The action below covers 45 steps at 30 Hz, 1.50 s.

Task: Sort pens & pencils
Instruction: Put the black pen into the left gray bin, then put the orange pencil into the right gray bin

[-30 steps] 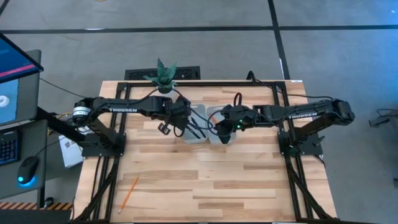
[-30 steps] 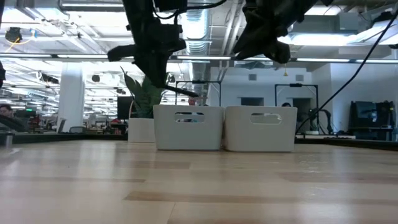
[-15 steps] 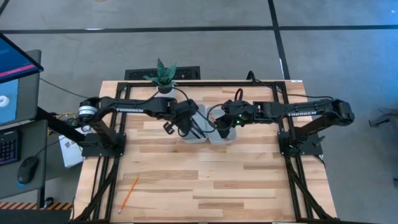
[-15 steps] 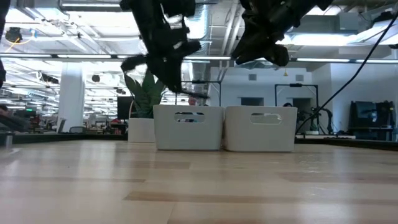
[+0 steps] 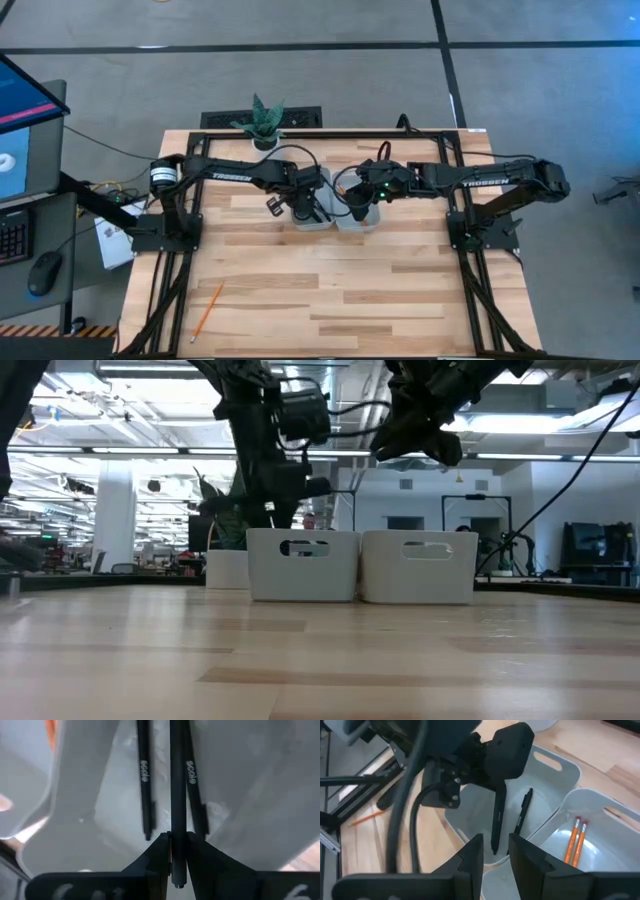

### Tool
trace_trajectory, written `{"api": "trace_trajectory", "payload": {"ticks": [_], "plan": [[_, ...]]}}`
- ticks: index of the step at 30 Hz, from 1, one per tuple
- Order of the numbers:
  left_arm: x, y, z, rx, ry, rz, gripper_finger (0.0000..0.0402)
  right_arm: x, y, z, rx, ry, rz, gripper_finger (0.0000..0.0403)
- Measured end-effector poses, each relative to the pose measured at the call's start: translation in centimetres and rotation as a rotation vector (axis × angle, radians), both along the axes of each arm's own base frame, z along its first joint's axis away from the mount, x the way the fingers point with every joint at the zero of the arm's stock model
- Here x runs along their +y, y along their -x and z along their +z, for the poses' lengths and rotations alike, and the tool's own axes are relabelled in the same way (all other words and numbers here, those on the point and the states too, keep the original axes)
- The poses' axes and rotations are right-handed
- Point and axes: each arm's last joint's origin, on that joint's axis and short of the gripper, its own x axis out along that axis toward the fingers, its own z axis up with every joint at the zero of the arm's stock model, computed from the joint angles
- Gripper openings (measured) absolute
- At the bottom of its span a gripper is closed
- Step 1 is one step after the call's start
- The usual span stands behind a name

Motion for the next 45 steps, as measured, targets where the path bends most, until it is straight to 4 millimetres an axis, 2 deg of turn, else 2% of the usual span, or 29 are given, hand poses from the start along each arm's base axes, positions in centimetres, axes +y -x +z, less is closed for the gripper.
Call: {"api": "trace_trajectory", "payload": {"ticks": [9,17,28,34,38,45], "plan": [[0.6,-0.7,-0.8,-0.043,0.008,0.069,0.0044,0.0,0.0,0.0,-0.003,0.000,0.000,0.0113],[0.6,-0.9,-0.7,-0.068,0.000,0.050,0.0045,0.0,0.0,0.0,0.000,0.001,0.000,0.0113],[0.6,-0.9,-0.7,-0.069,0.008,0.059,0.0097,0.0,0.0,0.0,0.001,0.001,0.000,0.0113],[0.7,-0.9,-0.6,-0.081,-0.004,0.125,0.0104,0.0,0.0,0.0,0.001,0.002,0.001,0.0113],[0.9,-1.2,0.9,-0.145,0.028,0.241,0.0103,0.0,0.0,0.0,0.003,0.011,0.008,0.0113],[1.4,-1.0,6.7,-0.396,0.180,0.554,0.0104,0.0,0.0,0.0,0.011,0.036,0.028,0.0113]]}}
